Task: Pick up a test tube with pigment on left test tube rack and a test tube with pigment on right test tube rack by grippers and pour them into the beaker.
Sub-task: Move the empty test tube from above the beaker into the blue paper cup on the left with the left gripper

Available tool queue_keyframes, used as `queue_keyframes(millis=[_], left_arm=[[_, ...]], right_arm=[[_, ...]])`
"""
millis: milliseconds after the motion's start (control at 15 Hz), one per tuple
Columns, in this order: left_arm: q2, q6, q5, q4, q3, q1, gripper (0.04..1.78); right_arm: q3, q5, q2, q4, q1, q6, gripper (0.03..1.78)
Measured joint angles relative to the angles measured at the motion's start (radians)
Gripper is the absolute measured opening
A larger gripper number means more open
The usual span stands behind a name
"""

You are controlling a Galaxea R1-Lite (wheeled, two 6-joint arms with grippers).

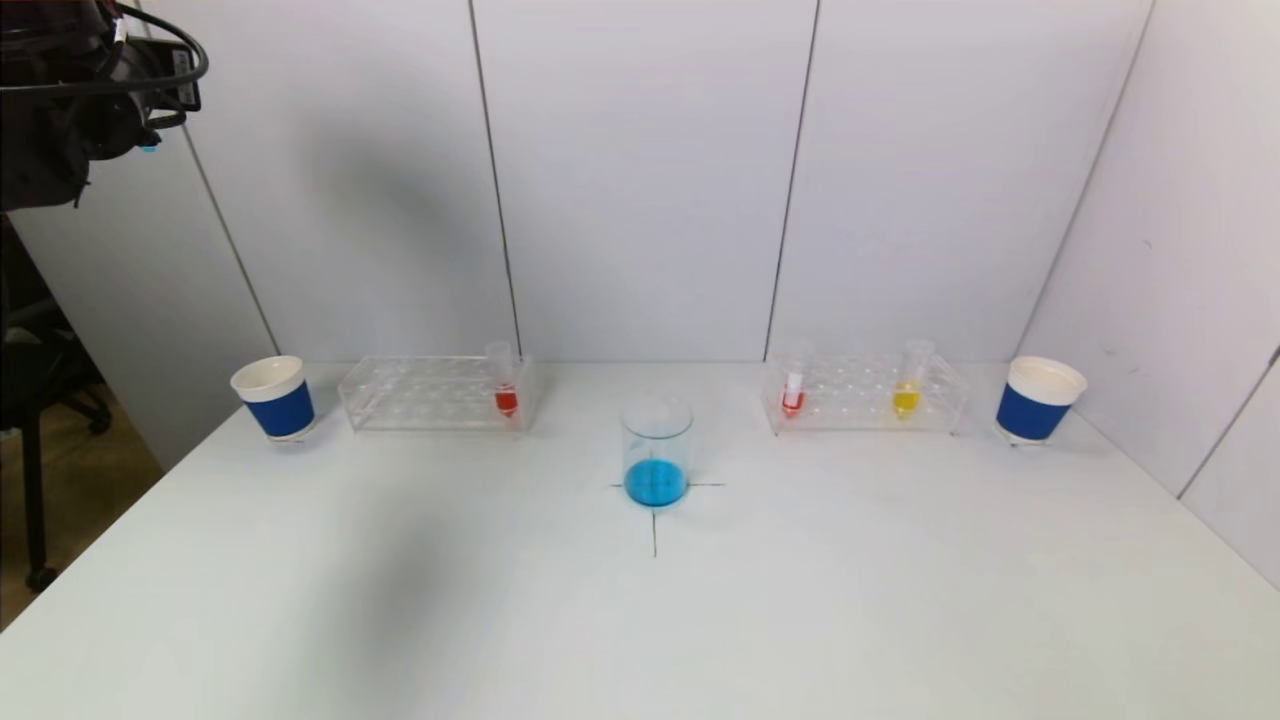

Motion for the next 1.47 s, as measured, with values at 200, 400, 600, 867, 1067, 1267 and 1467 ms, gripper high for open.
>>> queue_keyframes(millis=[200,400,600,867,1067,1267,1467], left_arm=[[0.0,-0.072,-0.091,0.081,0.002,0.065,0.45],[0.0,-0.089,-0.181,0.092,0.02,0.117,0.45],[-0.006,-0.1,-0.244,0.086,0.081,0.152,0.45],[-0.027,-0.125,-0.255,0.047,0.2,0.161,0.45],[-0.037,-0.125,-0.255,-0.061,0.301,0.162,0.45],[-0.04,-0.125,-0.273,-0.151,0.401,0.162,0.45],[-0.036,-0.127,-0.312,-0.222,0.481,0.161,0.45]], right_arm=[[0.0,0.0,0.0,0.0,0.0,0.0,1.71],[0.0,0.0,0.0,0.0,0.0,0.0,1.71],[0.0,0.0,0.0,0.0,0.0,0.0,1.71],[0.0,0.0,0.0,0.0,0.0,0.0,1.71],[0.0,0.0,0.0,0.0,0.0,0.0,1.71],[0.0,0.0,0.0,0.0,0.0,0.0,1.71],[0.0,0.0,0.0,0.0,0.0,0.0,1.71]])
